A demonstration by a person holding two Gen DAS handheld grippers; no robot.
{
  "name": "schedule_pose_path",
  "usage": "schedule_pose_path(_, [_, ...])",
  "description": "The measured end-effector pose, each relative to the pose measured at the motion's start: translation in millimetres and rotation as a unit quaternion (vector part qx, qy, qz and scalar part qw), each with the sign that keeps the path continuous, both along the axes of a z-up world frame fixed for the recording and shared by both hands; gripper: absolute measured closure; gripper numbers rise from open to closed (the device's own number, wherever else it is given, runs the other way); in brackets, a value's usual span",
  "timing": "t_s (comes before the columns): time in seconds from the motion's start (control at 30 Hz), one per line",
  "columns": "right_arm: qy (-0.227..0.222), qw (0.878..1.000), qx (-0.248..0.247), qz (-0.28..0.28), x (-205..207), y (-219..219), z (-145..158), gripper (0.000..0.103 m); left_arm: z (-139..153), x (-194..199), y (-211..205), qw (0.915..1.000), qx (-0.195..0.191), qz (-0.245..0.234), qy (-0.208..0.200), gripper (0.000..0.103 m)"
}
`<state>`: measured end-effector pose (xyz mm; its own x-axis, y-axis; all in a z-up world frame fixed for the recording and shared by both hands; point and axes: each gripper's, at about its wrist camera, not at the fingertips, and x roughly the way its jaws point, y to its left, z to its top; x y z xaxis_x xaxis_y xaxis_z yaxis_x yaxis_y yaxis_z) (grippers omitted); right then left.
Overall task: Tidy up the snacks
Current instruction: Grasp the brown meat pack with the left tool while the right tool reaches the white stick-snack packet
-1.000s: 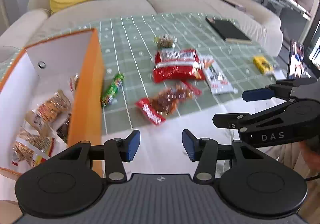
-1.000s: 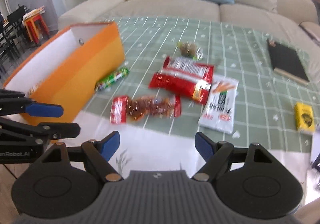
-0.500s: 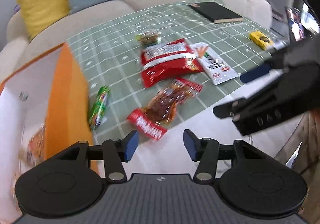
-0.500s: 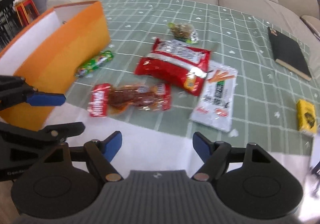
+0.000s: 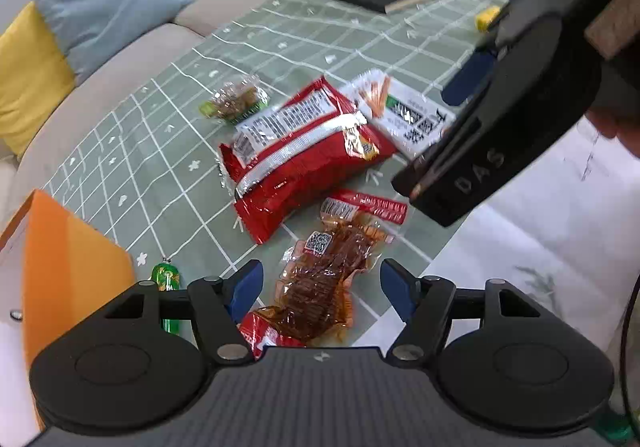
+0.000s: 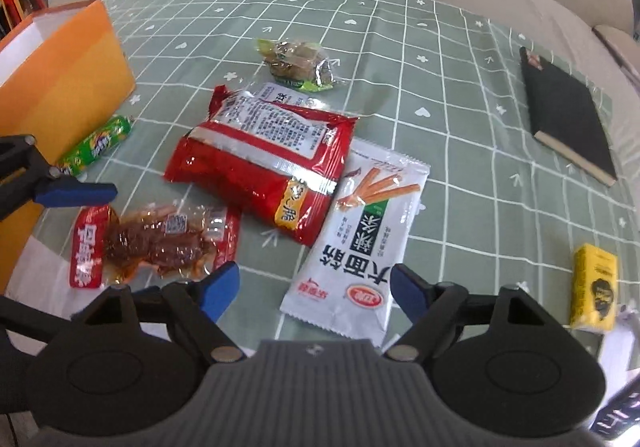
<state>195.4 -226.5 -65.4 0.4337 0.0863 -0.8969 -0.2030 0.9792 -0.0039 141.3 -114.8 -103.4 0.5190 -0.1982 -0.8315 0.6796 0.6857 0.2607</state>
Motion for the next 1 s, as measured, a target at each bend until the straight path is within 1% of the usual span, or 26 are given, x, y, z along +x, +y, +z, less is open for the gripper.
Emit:
schedule_pose_path(0.1, [-0.002, 1.000, 0.019, -0.002, 5.0, -2.3, -2.2, 0.023, -4.7, 9.0, 0.0, 0.9997, -0.007, -0.008, 0.020, 0.023])
schedule_pose_path(0.17, [-0.004, 1.000, 0.022, -0.005, 7.1, -2.4, -2.6, 0.023, -7.6, 14.1, -1.0, 0.9994, -0.009, -0.011, 0.030, 0.023])
schedule_pose_path(0.2, [-0.005, 1.000, 0.024, -0.010, 8.5, -3.6, -2.8, 0.023, -10.0, 16.2, -1.8, 0.9993, -0.007, -0.012, 0.035, 0.021])
schedule_pose_path(0.27, [-0.004, 0.999, 0.029, -0.023, 11.2, -7.0, -3.7, 0.021, -11.6, 20.3, -1.5, 0.9992, -0.018, -0.011, 0.035, 0.019])
schedule_pose_path(0.37, [-0.007, 0.999, 0.029, -0.036, 12.9, -10.5, -5.0, 0.019, -13.5, 29.9, -0.1, 0.9969, -0.045, 0.005, 0.065, 0.021])
schedule_pose_path(0.43, [-0.012, 0.999, 0.021, -0.043, 14.2, -11.7, -6.3, 0.016, -13.3, 32.4, 0.6, 0.9954, -0.060, 0.010, 0.074, 0.030])
schedule_pose_path(0.47, [-0.013, 0.999, 0.018, -0.046, 14.7, -12.6, -6.9, 0.016, -13.3, 32.0, 0.2, 0.9953, -0.062, 0.012, 0.074, 0.032])
schedule_pose_path(0.53, [-0.011, 0.998, 0.016, -0.054, 16.0, -14.6, -9.0, 0.016, -12.4, 28.9, -1.8, 0.9961, -0.059, 0.013, 0.065, 0.043])
schedule_pose_path(0.6, [-0.005, 0.998, 0.021, -0.062, 18.3, -17.5, -12.1, 0.016, -11.6, 24.8, -5.6, 0.9974, -0.046, 0.016, 0.053, 0.047])
schedule_pose_path(0.63, [-0.002, 0.998, 0.023, -0.066, 19.3, -18.8, -13.8, 0.016, -10.9, 23.4, -6.4, 0.9976, -0.045, 0.019, 0.048, 0.053])
schedule_pose_path(0.67, [0.000, 0.997, 0.024, -0.069, 20.2, -19.8, -15.3, 0.016, -9.9, 22.6, -6.7, 0.9977, -0.044, 0.024, 0.046, 0.054])
schedule_pose_path(0.7, [0.003, 0.997, 0.024, -0.072, 20.8, -20.9, -17.1, 0.016, -8.0, 21.6, -6.7, 0.9973, -0.050, 0.030, 0.044, 0.066])
schedule_pose_path(0.77, [0.008, 0.997, 0.023, -0.076, 20.6, -21.7, -20.2, 0.018, -5.1, 21.1, -6.0, 0.9968, -0.050, 0.048, 0.041, 0.067])
schedule_pose_path(0.8, [0.010, 0.997, 0.024, -0.078, 20.9, -22.2, -21.7, 0.020, -4.6, 21.0, -4.2, 0.9960, -0.053, 0.058, 0.042, 0.068])
schedule_pose_path(0.87, [0.012, 0.996, 0.023, -0.081, 22.1, -22.4, -23.4, 0.021, -2.9, 19.0, 0.1, 0.9948, -0.062, 0.071, 0.037, 0.069])
schedule_pose_path(0.93, [0.010, 0.997, 0.018, -0.080, 22.1, -21.2, -24.2, 0.022, 0.4, 16.6, 3.4, 0.9940, -0.069, 0.079, 0.032, 0.072])
schedule_pose_path(0.97, [0.008, 0.997, 0.013, -0.079, 21.9, -20.2, -24.2, 0.025, 2.5, 15.4, 4.4, 0.9936, -0.071, 0.083, 0.028, 0.073])
schedule_pose_path(1.0, [0.004, 0.997, 0.006, -0.076, 21.3, -18.6, -23.8, 0.032, 4.8, 15.6, 6.2, 0.9927, -0.073, 0.092, 0.027, 0.074])
